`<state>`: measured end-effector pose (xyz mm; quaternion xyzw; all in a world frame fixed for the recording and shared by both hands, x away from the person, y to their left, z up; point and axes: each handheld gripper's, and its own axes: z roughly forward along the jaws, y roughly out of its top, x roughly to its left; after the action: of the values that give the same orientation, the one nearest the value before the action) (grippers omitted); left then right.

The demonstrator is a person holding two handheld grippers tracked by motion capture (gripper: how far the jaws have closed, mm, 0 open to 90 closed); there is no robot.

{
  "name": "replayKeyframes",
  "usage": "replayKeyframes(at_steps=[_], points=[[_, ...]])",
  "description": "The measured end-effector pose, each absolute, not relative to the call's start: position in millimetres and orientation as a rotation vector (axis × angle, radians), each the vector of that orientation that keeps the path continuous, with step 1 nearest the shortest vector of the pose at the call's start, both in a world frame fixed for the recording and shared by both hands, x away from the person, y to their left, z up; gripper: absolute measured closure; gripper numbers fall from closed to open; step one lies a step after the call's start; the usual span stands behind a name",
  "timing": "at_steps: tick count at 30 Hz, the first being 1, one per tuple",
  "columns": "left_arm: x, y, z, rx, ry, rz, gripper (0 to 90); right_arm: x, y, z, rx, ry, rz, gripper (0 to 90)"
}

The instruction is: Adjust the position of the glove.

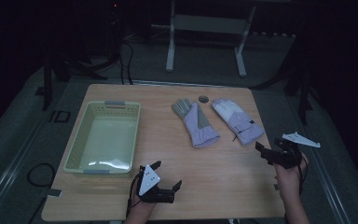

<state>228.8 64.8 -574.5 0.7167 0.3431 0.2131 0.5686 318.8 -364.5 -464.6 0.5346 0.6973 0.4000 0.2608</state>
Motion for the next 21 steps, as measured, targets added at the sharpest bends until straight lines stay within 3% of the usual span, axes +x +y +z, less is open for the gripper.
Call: replayKeyframes(at_steps=[10,14,21], points=[[229,65,-575,1.684,0.803,0.498,0.0,339,-333,-446,1.328,1.950,1.136,12.2],[229,65,-574,1.683,0.805,0.496,0.0,353,-319,-440,1.293,1.984,1.148,20.3],[229,65,-574,1.683,0.803,0.492,0.0,368,-293,-431,1.203,2.025,1.153,25.2]])
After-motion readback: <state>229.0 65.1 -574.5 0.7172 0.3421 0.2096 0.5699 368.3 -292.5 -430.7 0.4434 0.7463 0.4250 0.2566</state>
